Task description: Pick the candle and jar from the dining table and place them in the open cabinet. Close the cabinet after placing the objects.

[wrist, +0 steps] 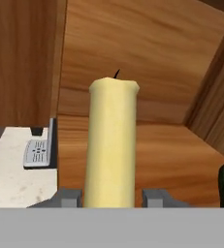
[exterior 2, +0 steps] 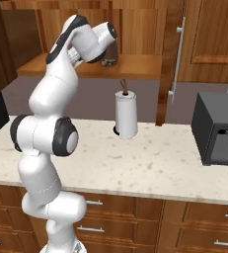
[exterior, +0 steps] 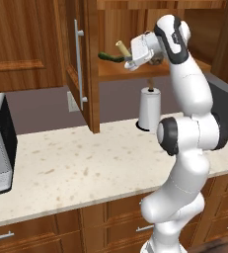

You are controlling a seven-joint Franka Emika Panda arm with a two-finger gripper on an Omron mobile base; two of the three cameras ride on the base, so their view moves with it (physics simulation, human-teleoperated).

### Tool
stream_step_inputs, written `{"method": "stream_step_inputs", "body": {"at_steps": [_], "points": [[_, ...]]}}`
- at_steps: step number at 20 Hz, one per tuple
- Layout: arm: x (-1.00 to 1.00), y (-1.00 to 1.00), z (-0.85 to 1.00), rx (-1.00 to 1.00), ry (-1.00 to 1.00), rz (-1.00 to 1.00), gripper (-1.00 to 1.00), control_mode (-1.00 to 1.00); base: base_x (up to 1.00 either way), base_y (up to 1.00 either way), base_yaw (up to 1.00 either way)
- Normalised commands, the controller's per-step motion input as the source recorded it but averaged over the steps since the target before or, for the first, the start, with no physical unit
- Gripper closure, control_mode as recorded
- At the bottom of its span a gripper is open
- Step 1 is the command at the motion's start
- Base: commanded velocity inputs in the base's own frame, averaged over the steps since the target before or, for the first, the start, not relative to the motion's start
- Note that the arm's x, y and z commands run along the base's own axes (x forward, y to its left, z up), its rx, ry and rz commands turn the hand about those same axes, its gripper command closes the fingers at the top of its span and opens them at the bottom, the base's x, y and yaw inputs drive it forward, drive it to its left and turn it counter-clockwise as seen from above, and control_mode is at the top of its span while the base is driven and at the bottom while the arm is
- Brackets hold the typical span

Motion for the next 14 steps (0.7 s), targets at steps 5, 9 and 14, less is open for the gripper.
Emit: {"method": "stream_step_inputs", "body": {"at_steps": [5, 9, 14], "points": [[-0.01, 0.02, -0.1, 0.0, -0.05, -0.1, 1.0, -1.0, 0.0, 0.0, 0.0], [0.0, 0.07, -0.17, 0.0, -0.04, -0.15, 1.0, -1.0, 0.0, 0.0, 0.0], [0.02, 0.03, -0.11, 0.02, -0.03, -0.17, 1.0, -1.0, 0.0, 0.0, 0.0]]}}
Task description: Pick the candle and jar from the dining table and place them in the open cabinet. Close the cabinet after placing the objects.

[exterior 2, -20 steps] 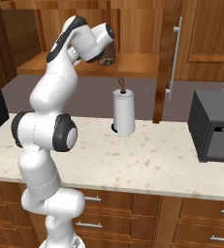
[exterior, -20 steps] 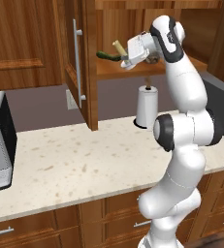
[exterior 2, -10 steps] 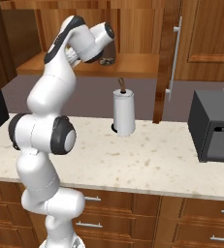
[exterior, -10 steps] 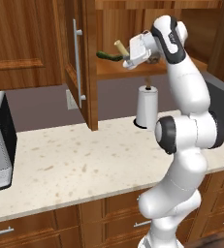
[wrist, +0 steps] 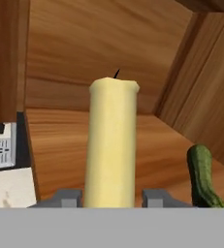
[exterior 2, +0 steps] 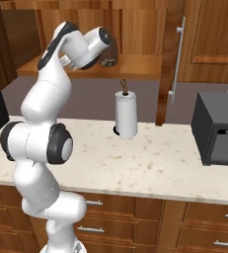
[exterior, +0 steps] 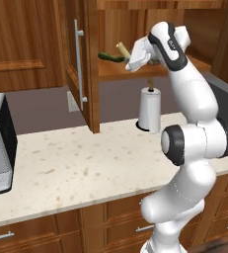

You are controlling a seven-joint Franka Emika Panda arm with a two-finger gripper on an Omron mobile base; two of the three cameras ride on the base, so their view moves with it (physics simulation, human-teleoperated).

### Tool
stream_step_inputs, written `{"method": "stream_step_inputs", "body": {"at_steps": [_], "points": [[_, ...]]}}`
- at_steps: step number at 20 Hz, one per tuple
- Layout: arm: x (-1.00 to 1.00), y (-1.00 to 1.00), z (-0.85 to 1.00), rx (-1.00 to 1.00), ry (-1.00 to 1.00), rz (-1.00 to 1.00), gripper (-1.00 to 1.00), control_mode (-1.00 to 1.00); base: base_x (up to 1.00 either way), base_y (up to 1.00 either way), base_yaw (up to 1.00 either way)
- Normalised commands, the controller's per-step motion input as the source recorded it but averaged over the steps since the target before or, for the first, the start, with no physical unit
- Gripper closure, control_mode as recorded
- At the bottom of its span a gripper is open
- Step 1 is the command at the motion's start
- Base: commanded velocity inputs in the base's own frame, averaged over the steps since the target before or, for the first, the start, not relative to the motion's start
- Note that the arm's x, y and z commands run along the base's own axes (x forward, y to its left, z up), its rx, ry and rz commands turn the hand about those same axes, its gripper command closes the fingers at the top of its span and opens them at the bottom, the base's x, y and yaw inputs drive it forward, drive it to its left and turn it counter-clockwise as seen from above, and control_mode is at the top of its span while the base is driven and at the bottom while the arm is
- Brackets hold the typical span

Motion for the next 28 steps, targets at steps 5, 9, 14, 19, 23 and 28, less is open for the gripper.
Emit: {"method": "stream_step_inputs", "body": {"at_steps": [5, 9, 14, 19, 23, 28], "points": [[0.32, 0.0, -0.12, 0.03, -0.02, -0.13, 1.0, -1.0, 0.0, 0.0, 0.0], [0.43, 0.0, -0.16, 0.01, -0.05, -0.11, 1.0, -1.0, 0.0, 0.0, 0.0], [0.52, 0.0, -0.21, 0.01, -0.03, -0.1, 1.0, -1.0, 0.0, 0.0, 0.0], [0.37, 0.0, -0.3, 0.03, -0.01, -0.09, 1.0, -1.0, 0.0, 0.0, 0.0], [0.09, 0.0, -0.41, 0.06, 0.0, -0.05, 1.0, -1.0, 0.0, 0.0, 0.0], [0.01, 0.0, -0.51, 0.05, 0.0, -0.03, 1.0, -1.0, 0.0, 0.0, 0.0]]}}
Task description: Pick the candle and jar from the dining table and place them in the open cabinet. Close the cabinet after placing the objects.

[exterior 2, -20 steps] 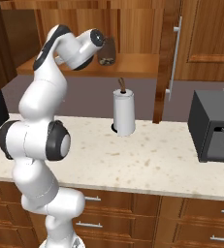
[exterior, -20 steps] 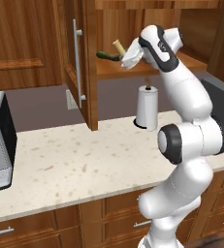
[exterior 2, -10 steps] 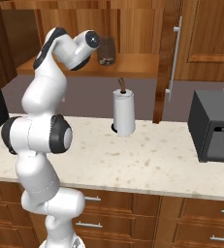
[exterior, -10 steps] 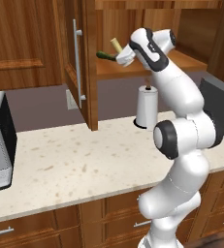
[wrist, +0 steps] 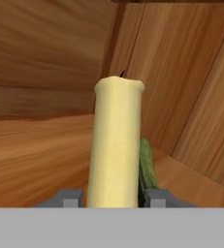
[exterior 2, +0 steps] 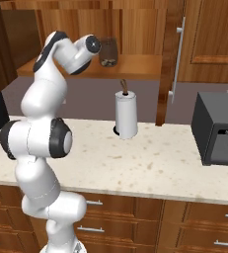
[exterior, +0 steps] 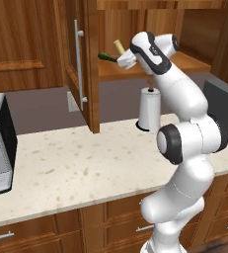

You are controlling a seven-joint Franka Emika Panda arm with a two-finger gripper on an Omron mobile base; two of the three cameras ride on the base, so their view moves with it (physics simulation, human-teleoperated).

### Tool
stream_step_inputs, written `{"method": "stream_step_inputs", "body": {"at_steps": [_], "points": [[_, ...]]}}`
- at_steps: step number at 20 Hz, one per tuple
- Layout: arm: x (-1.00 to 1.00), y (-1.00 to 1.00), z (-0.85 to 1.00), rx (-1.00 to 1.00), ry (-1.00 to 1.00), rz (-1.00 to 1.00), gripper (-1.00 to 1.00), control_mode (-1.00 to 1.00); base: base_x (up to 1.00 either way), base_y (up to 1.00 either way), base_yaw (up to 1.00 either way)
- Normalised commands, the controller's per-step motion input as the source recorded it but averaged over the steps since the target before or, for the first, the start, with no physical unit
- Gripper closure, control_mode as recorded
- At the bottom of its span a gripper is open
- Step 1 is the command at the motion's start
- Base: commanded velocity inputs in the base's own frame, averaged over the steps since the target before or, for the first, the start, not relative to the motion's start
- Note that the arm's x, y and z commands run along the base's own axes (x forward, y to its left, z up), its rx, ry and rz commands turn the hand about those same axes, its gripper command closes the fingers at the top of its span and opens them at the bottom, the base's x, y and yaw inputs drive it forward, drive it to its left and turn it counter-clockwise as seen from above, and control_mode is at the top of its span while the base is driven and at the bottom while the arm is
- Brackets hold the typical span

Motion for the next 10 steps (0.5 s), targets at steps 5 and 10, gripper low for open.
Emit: {"method": "stream_step_inputs", "body": {"at_steps": [5, 10], "points": [[0.0, 0.0, -0.57, 0.03, 0.0, -0.03, 1.0, -1.0, 0.0, 0.0, 0.0], [0.06, 0.0, -0.57, 0.04, 0.0, -0.03, -1.0, -1.0, 0.0, 0.0, 0.0]]}}
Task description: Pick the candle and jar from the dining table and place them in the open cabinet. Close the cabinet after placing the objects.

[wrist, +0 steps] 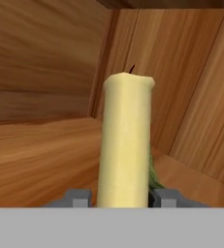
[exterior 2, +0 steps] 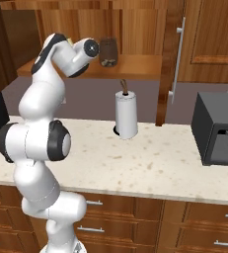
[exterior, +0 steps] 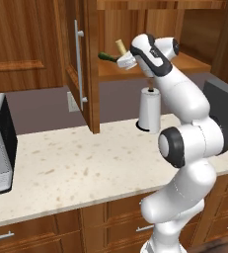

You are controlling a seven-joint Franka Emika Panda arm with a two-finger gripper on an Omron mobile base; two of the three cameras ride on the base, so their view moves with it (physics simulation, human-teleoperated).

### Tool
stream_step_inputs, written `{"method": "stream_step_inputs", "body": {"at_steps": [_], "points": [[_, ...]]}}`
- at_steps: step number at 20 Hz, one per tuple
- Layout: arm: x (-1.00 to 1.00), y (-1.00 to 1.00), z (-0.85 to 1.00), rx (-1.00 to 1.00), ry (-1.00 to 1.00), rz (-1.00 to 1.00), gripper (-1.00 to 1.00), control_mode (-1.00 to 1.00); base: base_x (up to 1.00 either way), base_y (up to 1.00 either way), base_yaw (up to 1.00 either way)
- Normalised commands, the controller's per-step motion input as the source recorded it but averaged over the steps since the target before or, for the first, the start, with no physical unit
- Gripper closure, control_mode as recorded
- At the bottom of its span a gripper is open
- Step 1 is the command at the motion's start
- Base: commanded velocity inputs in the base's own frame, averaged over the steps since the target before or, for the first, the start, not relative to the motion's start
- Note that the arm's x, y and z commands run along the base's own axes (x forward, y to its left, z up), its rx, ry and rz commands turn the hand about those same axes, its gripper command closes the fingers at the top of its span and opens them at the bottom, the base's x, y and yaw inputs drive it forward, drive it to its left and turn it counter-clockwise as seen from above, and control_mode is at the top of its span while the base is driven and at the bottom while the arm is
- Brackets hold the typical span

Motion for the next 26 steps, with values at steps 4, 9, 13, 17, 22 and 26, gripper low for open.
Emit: {"method": "stream_step_inputs", "body": {"at_steps": [4, 9, 13, 17, 22, 26], "points": [[0.0, -0.03, -0.39, 0.05, 0.0, -0.01, -1.0, -1.0, 0.0, 0.0, 0.0], [0.0, -0.2, -0.19, 0.06, 0.0, 0.0, -1.0, -1.0, 0.0, 0.0, 0.0], [0.0, -0.23, -0.16, 0.06, 0.0, 0.0, -1.0, -1.0, 0.0, 0.0, 0.0], [0.0, -0.19, -0.06, 0.05, 0.0, 0.0, -1.0, -1.0, 0.0, 0.0, 0.0], [-0.26, -0.05, 0.0, 0.04, -0.03, 0.0, -1.0, -1.0, 0.0, 0.0, 0.0], [-0.38, -0.12, -0.01, 0.0, -0.02, 0.0, -1.0, -1.0, 0.0, 0.0, 0.0]]}}
